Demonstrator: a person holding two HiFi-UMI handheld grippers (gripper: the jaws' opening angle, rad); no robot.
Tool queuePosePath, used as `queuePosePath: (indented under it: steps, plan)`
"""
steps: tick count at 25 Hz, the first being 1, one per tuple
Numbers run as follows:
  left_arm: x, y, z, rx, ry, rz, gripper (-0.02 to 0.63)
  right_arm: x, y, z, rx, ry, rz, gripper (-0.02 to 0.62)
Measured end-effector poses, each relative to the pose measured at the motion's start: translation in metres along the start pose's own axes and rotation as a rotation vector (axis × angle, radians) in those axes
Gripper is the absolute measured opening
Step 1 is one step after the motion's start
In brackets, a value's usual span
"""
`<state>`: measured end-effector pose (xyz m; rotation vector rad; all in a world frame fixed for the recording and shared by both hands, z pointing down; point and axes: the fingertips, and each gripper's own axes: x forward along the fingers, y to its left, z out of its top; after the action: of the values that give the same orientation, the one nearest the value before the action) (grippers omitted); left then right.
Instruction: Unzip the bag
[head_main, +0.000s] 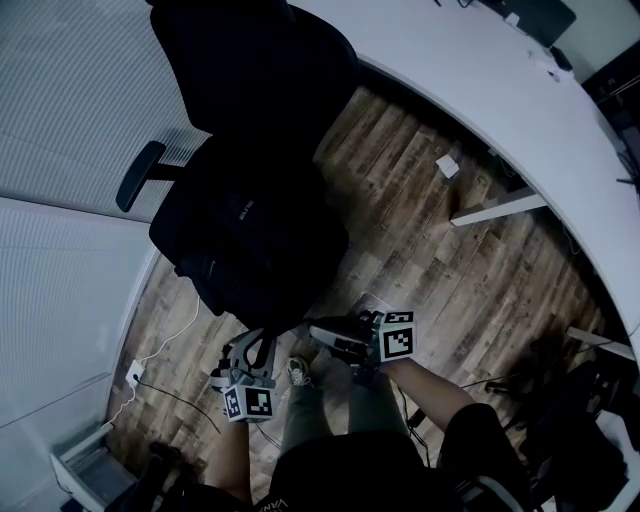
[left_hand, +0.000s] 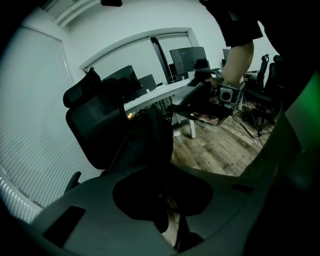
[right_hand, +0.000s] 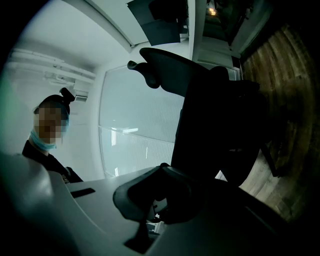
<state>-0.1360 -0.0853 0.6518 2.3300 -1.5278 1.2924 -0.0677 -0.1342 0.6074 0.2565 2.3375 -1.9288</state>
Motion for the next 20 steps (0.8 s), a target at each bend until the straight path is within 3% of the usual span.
queuePosePath:
  steps: [20]
  plan:
    - [0.009,0.005,-0.004,-0.166,0.157,0.081,0.071,-0.038,-0.012,0.106,-0.045,0.002,-0.044,0.044]
